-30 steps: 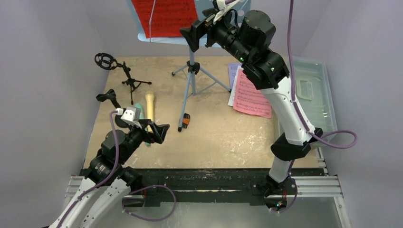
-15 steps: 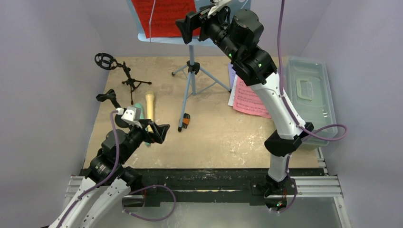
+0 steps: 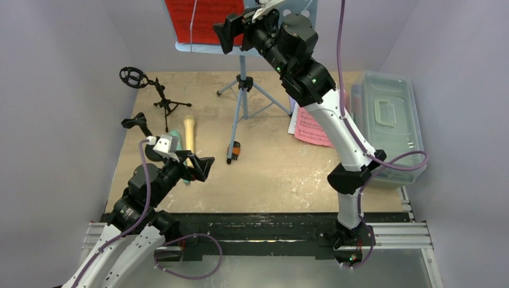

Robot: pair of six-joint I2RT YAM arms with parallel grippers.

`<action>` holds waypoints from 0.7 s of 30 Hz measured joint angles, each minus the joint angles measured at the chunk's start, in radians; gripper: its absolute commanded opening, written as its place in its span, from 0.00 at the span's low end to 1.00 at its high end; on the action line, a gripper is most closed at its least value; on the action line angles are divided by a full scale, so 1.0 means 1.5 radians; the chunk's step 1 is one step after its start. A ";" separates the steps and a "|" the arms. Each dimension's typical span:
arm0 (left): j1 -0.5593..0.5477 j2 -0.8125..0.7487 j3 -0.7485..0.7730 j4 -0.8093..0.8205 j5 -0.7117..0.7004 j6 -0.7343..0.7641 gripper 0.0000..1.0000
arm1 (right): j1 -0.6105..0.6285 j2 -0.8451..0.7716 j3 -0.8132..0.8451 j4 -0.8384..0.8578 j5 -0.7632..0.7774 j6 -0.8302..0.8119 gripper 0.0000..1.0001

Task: Pack up the instrument practice props
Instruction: Pick up the sheet music from the music stand.

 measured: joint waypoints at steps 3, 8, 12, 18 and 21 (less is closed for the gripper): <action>0.002 0.000 0.000 0.002 0.002 0.000 1.00 | 0.001 0.009 0.002 0.003 -0.010 0.002 0.98; 0.003 0.000 0.000 0.008 0.004 0.002 1.00 | 0.000 0.021 0.012 0.002 -0.040 0.001 0.98; 0.003 0.000 0.000 0.009 0.004 0.002 1.00 | -0.001 0.024 0.022 -0.002 -0.073 -0.001 0.98; 0.003 0.000 0.000 0.009 0.005 0.002 1.00 | -0.001 0.024 0.060 -0.002 -0.111 -0.030 0.99; 0.003 0.000 0.000 0.009 0.005 0.002 1.00 | -0.002 0.024 0.088 0.003 -0.131 -0.059 0.99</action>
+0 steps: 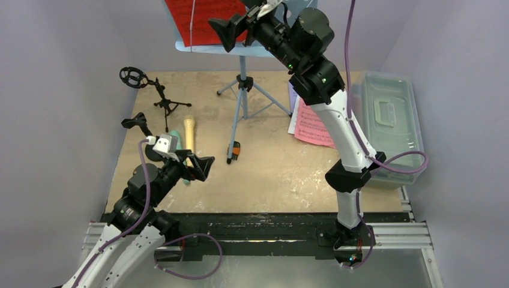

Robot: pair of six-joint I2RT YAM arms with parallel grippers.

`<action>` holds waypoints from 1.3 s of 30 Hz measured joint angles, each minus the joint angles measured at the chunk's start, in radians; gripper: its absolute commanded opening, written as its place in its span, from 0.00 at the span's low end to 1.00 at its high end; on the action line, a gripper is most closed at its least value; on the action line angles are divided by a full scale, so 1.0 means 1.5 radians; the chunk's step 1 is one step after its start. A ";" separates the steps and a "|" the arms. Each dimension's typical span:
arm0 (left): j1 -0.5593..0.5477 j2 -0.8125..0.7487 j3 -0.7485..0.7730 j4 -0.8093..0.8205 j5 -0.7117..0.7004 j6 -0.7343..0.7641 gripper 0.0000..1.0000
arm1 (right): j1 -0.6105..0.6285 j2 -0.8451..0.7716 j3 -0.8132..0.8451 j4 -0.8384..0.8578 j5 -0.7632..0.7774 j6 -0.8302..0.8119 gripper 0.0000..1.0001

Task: Pack up the instrument practice props
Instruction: Pick up the sheet music from the music stand.

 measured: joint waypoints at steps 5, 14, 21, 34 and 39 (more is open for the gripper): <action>0.001 0.000 0.000 0.000 0.001 0.000 1.00 | -0.002 -0.002 0.019 0.031 -0.018 -0.046 0.99; 0.004 0.000 0.000 0.002 0.003 0.000 1.00 | -0.002 0.028 0.019 0.132 0.009 -0.117 0.99; 0.004 0.002 0.000 0.003 0.006 0.000 1.00 | -0.002 0.073 0.018 0.203 0.044 -0.149 0.97; 0.009 0.008 0.000 0.004 0.013 0.000 0.99 | 0.001 0.095 0.017 0.259 0.042 -0.179 0.44; 0.009 0.009 0.000 0.004 0.015 0.000 0.99 | 0.000 0.112 0.017 0.262 0.042 -0.188 0.00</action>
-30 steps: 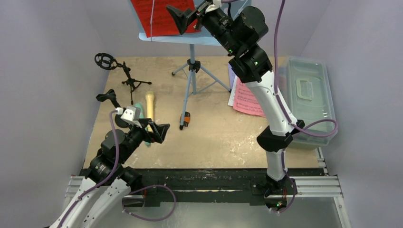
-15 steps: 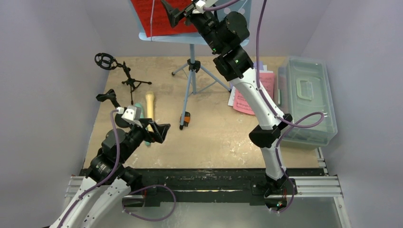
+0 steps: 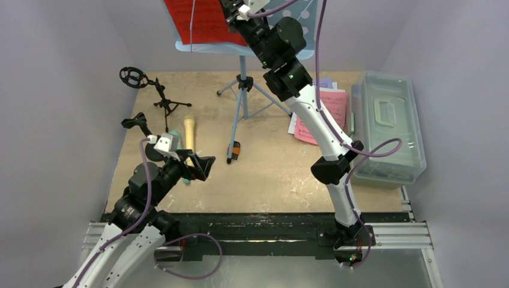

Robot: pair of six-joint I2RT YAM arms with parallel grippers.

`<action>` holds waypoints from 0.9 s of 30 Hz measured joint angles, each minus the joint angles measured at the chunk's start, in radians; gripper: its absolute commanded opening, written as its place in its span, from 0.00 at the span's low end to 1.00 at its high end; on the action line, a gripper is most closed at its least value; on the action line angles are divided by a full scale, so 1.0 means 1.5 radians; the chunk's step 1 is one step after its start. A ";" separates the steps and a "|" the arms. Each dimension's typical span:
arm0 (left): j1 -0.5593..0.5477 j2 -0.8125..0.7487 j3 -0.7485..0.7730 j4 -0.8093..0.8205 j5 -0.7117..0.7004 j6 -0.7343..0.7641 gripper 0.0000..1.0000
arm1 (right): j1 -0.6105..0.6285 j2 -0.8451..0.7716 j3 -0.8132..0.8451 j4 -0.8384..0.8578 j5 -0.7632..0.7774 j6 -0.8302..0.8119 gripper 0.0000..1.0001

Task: Pack up the instrument practice props
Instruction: Pick up the sheet music from the music stand.

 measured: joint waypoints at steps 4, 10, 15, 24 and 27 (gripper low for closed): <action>0.000 0.000 0.000 0.000 0.001 0.000 0.99 | -0.002 0.004 0.001 -0.008 0.000 -0.008 0.00; 0.000 0.000 0.000 0.000 0.001 0.000 0.99 | -0.002 -0.006 0.040 -0.049 0.002 -0.009 0.00; 0.000 -0.003 0.000 0.000 0.001 0.000 0.99 | -0.002 -0.070 0.059 -0.132 0.001 -0.008 0.00; 0.000 -0.006 0.000 0.000 0.001 0.000 0.99 | -0.002 -0.225 0.114 -0.251 -0.038 0.003 0.00; 0.000 -0.007 0.000 0.000 0.001 0.000 0.99 | -0.002 -0.259 0.110 -0.284 -0.068 0.010 0.00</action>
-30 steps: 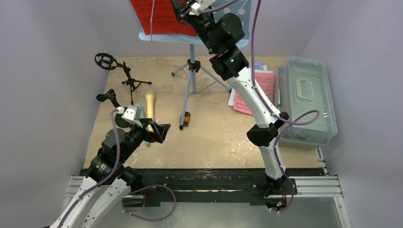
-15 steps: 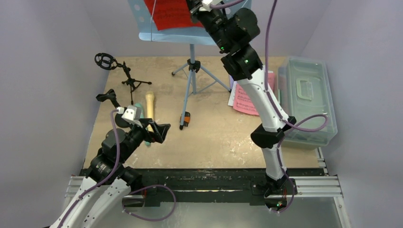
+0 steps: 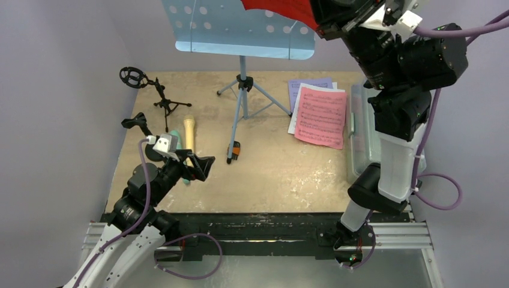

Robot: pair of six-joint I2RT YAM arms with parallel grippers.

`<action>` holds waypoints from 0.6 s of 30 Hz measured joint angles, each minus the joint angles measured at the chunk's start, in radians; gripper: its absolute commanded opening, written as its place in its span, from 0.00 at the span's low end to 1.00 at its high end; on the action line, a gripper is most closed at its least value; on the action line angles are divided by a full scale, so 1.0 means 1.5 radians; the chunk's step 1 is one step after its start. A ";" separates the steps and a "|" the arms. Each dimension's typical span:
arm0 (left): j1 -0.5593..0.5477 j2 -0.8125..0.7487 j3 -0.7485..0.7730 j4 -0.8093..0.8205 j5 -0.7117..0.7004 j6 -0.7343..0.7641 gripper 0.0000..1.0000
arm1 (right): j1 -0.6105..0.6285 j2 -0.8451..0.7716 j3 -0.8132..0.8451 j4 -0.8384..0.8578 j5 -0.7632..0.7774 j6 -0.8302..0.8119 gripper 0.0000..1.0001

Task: Pack up the instrument practice props
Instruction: Pick up the sheet music from the music stand.

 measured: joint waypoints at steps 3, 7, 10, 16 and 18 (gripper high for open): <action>0.000 0.000 0.000 0.000 0.000 0.000 0.99 | 0.000 -0.026 -0.019 -0.041 -0.032 0.003 0.00; 0.000 0.000 0.000 0.000 0.000 0.000 0.99 | 0.000 -0.045 -0.052 -0.098 -0.074 0.002 0.00; 0.000 0.000 0.000 0.000 0.000 0.000 0.99 | -0.002 -0.059 -0.082 -0.145 -0.109 0.001 0.00; 0.003 0.000 0.000 0.000 0.001 0.000 0.99 | -0.022 -0.101 -0.136 -0.214 -0.183 -0.008 0.00; 0.003 0.000 0.000 0.000 0.001 0.000 0.99 | -0.032 -0.118 -0.152 -0.227 -0.212 -0.012 0.00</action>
